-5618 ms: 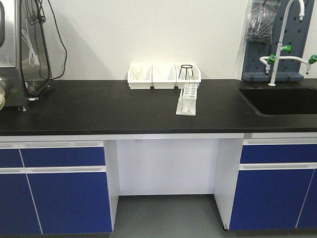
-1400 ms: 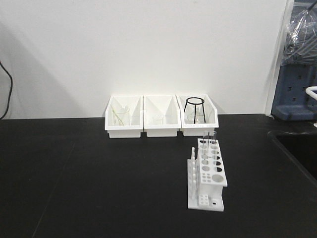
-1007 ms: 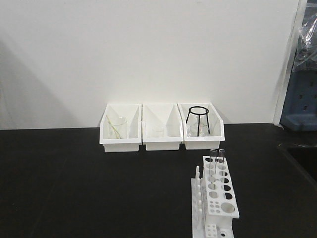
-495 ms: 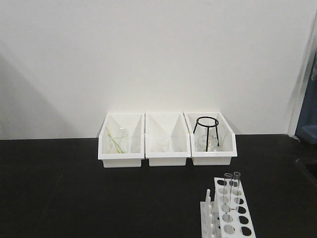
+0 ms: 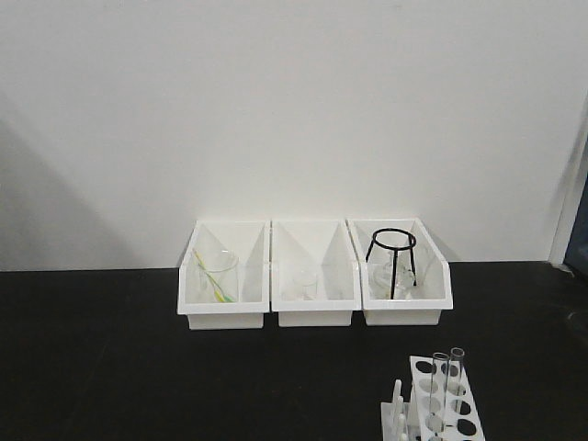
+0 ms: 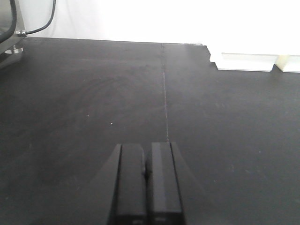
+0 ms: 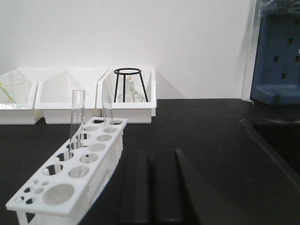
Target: Flip and reinsert test tube from rack
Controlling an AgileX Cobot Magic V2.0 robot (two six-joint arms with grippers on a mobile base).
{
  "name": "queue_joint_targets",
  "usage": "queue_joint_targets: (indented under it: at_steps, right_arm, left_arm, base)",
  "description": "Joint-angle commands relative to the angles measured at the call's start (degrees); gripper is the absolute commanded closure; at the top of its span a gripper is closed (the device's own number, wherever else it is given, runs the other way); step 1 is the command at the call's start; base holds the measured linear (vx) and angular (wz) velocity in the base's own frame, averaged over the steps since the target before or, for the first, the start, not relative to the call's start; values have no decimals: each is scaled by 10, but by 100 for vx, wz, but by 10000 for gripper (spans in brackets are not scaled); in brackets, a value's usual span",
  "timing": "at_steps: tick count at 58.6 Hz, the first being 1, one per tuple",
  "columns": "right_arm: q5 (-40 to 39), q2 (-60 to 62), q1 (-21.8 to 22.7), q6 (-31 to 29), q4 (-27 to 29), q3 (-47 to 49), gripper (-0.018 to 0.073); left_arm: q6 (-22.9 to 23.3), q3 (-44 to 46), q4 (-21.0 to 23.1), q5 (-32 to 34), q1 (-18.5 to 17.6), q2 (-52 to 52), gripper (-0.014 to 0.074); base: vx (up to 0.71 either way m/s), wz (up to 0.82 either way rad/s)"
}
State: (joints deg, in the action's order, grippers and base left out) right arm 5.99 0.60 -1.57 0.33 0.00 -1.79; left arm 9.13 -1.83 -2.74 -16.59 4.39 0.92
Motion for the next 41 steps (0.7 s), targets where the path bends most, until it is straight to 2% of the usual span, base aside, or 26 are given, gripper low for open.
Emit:
queue_joint_targets:
  at_steps: [1, 17, 41]
  right_arm:
    - [-51, 6, 4, -3, -5, 0, 568]
    - [-57, 6, 4, -3, -5, 0, 568]
    - [-219, 6, 4, 7, -3, 8, 568]
  left_arm:
    - [0, 0, 2, 50, -4, 6, 603]
    - [0, 0, 2, 50, -4, 6, 603]
    - [0, 0, 2, 50, -4, 6, 603]
  base:
    - [6, -1]
    - [3, -2]
    - [0, 0]
